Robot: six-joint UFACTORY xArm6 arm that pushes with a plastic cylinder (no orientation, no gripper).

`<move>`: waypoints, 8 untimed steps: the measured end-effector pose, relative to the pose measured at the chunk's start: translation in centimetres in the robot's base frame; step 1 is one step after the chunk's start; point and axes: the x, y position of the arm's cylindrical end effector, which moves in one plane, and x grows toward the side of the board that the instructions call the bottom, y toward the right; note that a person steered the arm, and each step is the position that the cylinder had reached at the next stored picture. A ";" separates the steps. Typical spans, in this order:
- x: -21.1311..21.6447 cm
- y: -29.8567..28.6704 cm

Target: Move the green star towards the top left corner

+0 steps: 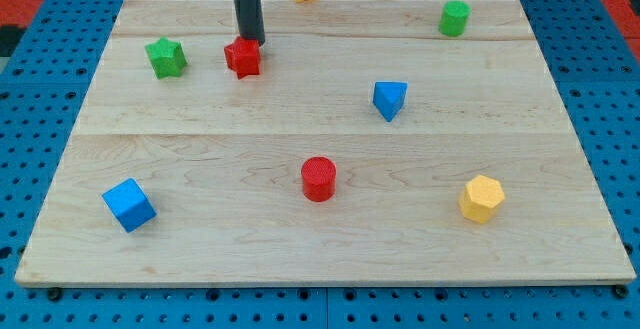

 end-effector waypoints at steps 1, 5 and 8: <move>4.2 -0.5; 4.0 -10.9; -0.2 -11.0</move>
